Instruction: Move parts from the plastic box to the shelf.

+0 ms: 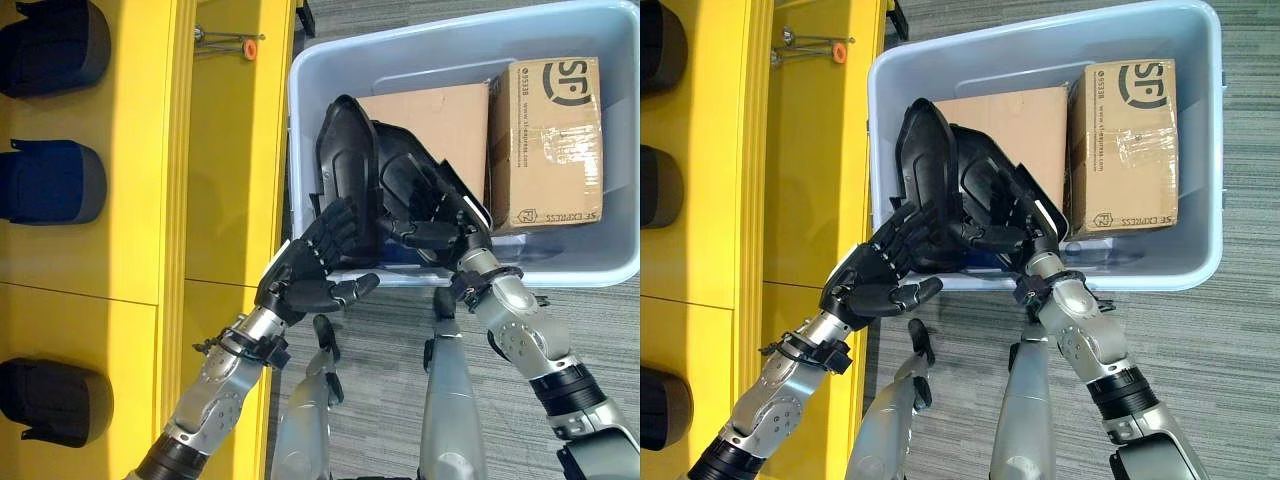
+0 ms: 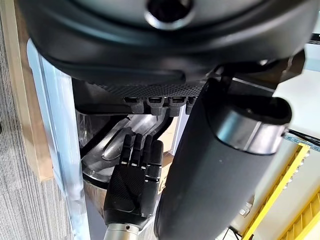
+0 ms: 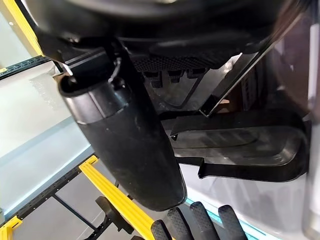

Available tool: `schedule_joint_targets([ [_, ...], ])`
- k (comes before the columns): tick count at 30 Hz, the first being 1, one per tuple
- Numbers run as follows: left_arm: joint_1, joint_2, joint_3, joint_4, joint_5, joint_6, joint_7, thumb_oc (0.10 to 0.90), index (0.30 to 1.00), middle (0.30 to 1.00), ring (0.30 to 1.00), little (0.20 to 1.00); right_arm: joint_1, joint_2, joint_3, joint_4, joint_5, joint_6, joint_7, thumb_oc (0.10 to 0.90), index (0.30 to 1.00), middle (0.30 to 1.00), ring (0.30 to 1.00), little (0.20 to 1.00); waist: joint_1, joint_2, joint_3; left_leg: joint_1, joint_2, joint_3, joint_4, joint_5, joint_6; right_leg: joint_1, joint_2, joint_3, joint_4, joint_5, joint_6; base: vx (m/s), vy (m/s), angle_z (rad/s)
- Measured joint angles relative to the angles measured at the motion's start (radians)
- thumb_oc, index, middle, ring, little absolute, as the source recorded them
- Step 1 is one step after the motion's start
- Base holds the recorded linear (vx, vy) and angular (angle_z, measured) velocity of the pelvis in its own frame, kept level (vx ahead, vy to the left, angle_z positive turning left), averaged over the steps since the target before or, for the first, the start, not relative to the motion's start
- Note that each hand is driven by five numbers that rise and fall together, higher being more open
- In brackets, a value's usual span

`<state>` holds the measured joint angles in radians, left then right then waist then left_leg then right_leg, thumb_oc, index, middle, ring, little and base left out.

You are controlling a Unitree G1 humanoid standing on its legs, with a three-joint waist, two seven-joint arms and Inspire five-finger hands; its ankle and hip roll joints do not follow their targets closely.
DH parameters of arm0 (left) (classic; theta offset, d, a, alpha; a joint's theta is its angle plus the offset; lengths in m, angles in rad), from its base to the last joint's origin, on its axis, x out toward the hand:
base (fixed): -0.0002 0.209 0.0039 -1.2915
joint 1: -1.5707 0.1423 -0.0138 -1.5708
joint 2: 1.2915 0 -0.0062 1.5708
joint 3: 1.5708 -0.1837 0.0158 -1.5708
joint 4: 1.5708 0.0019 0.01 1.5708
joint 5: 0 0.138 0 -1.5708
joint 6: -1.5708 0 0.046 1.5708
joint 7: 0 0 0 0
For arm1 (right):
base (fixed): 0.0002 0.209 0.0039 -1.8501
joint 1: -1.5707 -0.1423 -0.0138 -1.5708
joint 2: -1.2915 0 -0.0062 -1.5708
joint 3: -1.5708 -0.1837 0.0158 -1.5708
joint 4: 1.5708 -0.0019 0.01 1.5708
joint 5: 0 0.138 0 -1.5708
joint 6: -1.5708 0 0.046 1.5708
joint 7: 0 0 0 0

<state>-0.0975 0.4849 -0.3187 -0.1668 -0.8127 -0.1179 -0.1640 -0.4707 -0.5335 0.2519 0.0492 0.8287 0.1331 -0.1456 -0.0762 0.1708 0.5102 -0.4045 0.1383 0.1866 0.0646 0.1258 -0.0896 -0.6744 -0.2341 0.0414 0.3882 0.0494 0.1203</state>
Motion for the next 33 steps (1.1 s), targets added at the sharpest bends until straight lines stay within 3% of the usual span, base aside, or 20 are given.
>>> schedule_joint_targets([
  [4,-0.005,0.0,0.0,0.0,-0.001,0.0,-0.001,0.9,1.0,1.0,1.0,1.0,-0.068,0.009,-0.002,0.043,0.002,0.008,-0.009,0.9,1.0,1.0,1.0,1.0,0.004,0.0,0.0,0.0,-0.002,-0.001,0.001,0.0,0.0,-0.004,-0.003,0.001,0.009,-0.004,0.0,0.0,0.0,0.0],
  [12,-0.016,0.001,0.0,0.011,-0.005,0.006,-0.002,0.9,1.0,1.0,1.0,1.0,-0.191,0.011,-0.039,0.2,0.018,0.084,0.0,0.9,1.0,1.0,1.0,1.0,0.032,0.001,-0.001,-0.035,-0.004,-0.021,0.021,0.003,-0.005,-0.048,-0.008,-0.005,0.07,-0.032,-0.01,0.01,0.001,0.06],
  [17,-0.026,0.002,-0.002,0.036,-0.007,0.007,-0.003,0.9,1.0,1.0,1.0,1.0,-0.302,-0.041,-0.028,0.34,0.0,0.117,0.079,0.9,1.0,1.0,1.0,1.0,0.048,0.002,-0.001,-0.054,-0.004,-0.032,0.037,0.005,-0.008,-0.066,-0.012,-0.009,0.094,-0.043,-0.02,0.05,0.0,0.06],
  [24,0.008,0.018,-0.003,0.045,-0.01,0.004,-0.024,0.9,1.0,1.0,1.0,1.0,-0.514,-0.121,-0.06,0.639,0.153,0.11,0.15,0.9,1.0,1.0,1.0,1.0,0.096,0.012,-0.008,-0.131,-0.019,-0.073,0.07,0.005,-0.016,-0.139,-0.032,-0.023,0.149,-0.066,-0.021,0.03,-0.012,0.14],
  [28,0.005,0.058,-0.011,0.037,-0.047,0.003,-0.023,0.9,1.0,1.0,1.0,1.0,-0.588,-0.167,-0.071,0.657,0.168,0.07,0.163,0.9,1.0,1.0,1.0,1.0,0.12,0.013,-0.009,-0.245,-0.021,-0.098,0.173,-0.016,-0.02,-0.223,-0.039,-0.024,0.207,-0.076,-0.03,0.0,-0.064,0.12],
  [33,0.005,0.09,-0.01,0.008,-0.048,-0.015,-0.023,0.9,1.0,1.0,1.0,1.0,-0.598,-0.208,-0.1,0.65,0.241,0.011,0.156,0.9,1.0,1.0,1.0,1.0,0.162,0.013,-0.009,-0.404,-0.017,-0.146,0.406,-0.117,-0.024,-0.316,-0.045,-0.024,0.331,-0.125,-0.043,0.01,-0.101,0.11],
])
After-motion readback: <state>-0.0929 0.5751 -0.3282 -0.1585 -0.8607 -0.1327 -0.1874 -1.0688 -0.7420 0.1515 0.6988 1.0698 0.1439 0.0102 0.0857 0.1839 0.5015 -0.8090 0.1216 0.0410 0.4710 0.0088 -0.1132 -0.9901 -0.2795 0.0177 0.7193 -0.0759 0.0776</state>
